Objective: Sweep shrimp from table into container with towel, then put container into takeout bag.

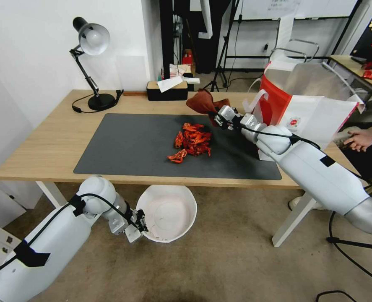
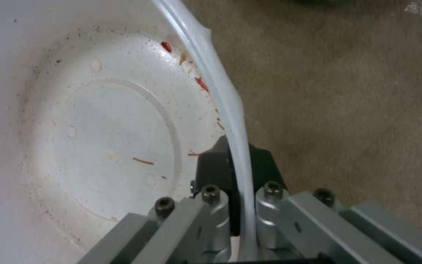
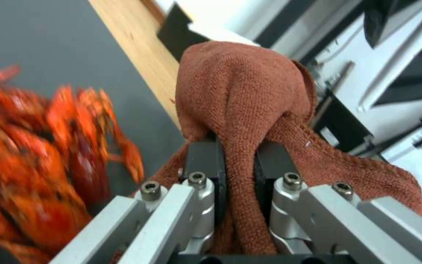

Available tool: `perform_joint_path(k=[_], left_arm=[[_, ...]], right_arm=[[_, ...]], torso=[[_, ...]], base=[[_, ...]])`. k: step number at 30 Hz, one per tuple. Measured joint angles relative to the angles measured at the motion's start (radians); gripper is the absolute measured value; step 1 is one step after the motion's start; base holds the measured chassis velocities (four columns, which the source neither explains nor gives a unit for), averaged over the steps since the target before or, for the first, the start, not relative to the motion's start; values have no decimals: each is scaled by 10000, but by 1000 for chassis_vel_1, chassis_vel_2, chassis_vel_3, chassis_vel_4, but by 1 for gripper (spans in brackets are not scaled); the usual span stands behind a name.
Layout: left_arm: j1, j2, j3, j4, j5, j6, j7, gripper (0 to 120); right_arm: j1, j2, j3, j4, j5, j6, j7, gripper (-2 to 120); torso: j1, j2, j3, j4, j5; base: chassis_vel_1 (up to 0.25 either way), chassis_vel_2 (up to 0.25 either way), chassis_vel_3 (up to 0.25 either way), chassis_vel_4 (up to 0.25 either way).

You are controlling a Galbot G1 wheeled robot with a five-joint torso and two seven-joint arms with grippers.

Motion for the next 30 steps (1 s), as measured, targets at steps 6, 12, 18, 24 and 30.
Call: perform_joint_path(k=[6,12,18,24,30], left_arm=[[-143,-46,155,90,235,-145,-117,0],[-274,-144,451,212,363,-211,-199,0],[-474,-176,691,331,395,-230,-277,0],[-614,-246,793,460,485,-295,-436,0],[-761,-351,901,668,520,-360,-504,0]], right_arm=[[-275,159,2,-80,-48,-476,296,8],[-505,251,8,-168,34,-514,223,8],[-615,275,-5,-174,60,-543,97,8],[-674,265,-15,-202,74,-580,8,8],[-751,72,-165,-79,134,-571,-159,8]], torso=[[0,0,0,1,2],[0,0,0,1,1],[0,0,0,1,2],[0,0,0,1,2],[0,0,0,2,1]], base=[[0,0,0,0],[0,0,0,0],[0,0,0,0],[0,0,0,0],[0,0,0,0]])
